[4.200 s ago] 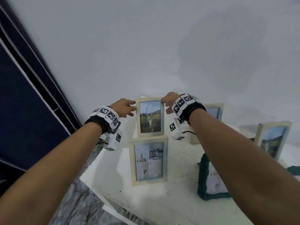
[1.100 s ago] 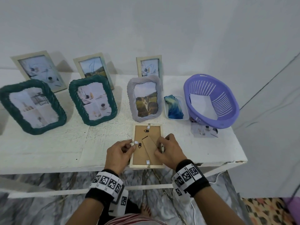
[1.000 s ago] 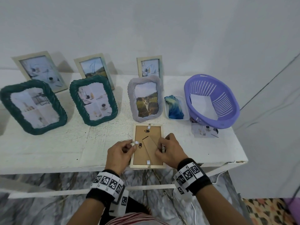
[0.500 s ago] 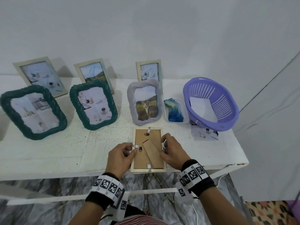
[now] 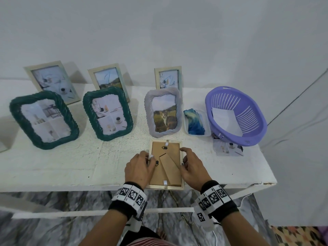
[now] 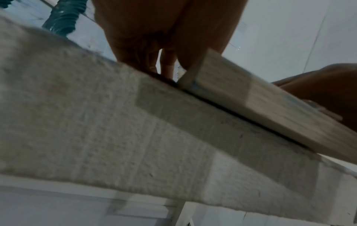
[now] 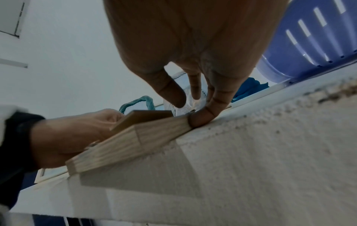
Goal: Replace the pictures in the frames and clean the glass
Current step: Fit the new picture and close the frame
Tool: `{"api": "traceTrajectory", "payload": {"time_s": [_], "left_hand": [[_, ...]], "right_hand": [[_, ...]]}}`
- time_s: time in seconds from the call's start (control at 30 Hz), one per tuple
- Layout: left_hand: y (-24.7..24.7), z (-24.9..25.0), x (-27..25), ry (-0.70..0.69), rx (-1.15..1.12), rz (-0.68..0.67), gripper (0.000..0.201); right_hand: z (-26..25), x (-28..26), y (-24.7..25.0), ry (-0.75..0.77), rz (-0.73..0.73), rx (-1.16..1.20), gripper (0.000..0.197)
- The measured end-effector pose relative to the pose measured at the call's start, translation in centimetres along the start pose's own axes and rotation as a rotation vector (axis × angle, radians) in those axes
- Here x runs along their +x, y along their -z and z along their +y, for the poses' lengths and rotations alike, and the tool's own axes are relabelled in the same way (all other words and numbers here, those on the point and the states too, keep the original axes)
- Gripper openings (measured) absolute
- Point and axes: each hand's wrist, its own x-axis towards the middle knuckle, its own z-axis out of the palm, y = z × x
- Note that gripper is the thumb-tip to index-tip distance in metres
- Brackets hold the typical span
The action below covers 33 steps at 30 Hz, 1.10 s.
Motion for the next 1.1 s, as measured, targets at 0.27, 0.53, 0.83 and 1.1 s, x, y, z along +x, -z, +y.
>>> {"api": "traceTrajectory", "payload": {"time_s": [0.27,0.53,0.83,1.1], "left_hand": [[-0.1,-0.1,0.2,0.038,-0.022,0.003,0.024],[-0.4,-2.3,-1.1,-0.193,-0.058,0.12,0.031],[-0.3,-2.8,-1.0,-0.247,-0.151,0.106,0.044],[-0.2,-2.8,-0.8,-0.238,-0.159,0.082,0.03]], "right_hand": [[-0.4,0.7,0.1,0.043,-0.041,-0.175,0.045],[-3.6,5.7,1.0,-0.048,-0.028,-0.503,0.044],[-3.6,8.5,-0.4,-0.067,-0.148,-0.674,0.052],[-3.5,9.2,0.4,0.043,-0.169,-0.712,0.032]]}}
